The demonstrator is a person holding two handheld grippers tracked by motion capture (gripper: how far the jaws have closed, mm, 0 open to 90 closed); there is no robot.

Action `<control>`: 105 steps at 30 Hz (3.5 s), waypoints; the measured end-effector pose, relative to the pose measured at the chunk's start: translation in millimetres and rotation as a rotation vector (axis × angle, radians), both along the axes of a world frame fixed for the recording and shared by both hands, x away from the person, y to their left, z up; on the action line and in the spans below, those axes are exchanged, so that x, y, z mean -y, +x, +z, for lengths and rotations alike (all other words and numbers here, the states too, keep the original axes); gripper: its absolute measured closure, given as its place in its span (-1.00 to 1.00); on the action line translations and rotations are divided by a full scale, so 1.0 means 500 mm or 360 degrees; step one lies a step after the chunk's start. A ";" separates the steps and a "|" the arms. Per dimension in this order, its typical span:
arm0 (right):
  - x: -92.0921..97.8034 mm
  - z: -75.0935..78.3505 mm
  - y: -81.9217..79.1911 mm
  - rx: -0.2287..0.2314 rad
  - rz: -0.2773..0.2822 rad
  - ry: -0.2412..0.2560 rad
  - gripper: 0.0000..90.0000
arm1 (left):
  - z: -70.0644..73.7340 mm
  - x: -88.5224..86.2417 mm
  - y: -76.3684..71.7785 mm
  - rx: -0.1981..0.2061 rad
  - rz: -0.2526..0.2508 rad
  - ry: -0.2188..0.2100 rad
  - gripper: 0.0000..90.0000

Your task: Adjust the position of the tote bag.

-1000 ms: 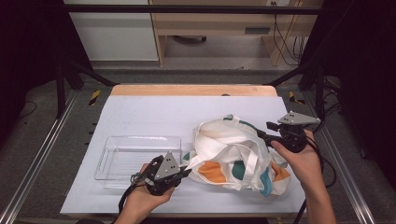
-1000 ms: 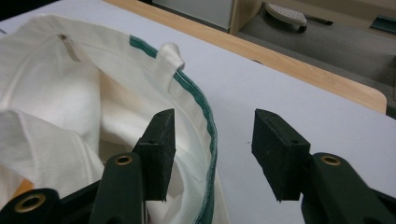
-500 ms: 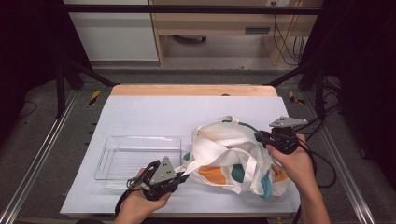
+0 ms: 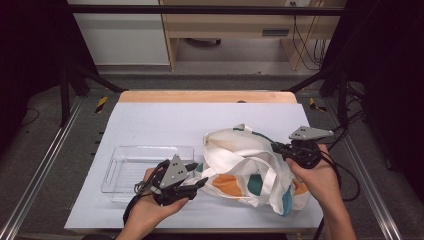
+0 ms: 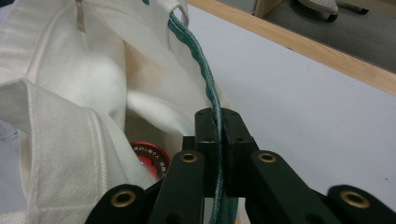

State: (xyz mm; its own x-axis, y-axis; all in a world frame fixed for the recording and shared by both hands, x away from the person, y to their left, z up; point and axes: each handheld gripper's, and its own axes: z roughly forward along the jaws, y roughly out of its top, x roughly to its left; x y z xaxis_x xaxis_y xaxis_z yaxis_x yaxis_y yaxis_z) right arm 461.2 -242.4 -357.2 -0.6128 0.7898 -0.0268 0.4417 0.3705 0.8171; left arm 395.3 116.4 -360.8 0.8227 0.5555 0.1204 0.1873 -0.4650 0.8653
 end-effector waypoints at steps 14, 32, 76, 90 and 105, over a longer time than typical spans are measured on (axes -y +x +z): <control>-0.004 0.005 -0.006 0.0000 0.0035 0.0006 0.94 | 0.002 0.155 0.059 -0.0061 -0.0203 0.0078 0.20; -0.003 0.005 -0.005 0.0004 0.0063 0.0015 0.94 | -0.024 0.164 0.054 -0.0086 -0.0271 0.0194 0.97; -0.019 -0.038 -0.012 -0.0038 0.0120 -0.0113 0.51 | -0.108 0.113 -0.029 -0.0080 -0.0236 0.0183 0.96; 0.002 -0.039 0.006 0.0013 -0.0019 -0.0080 0.92 | -0.142 0.122 -0.049 -0.0103 -0.0247 0.0299 0.98; 0.037 -0.090 0.056 -0.0077 -0.0139 0.0036 0.93 | -0.174 0.128 -0.049 -0.0160 -0.0267 0.0387 0.99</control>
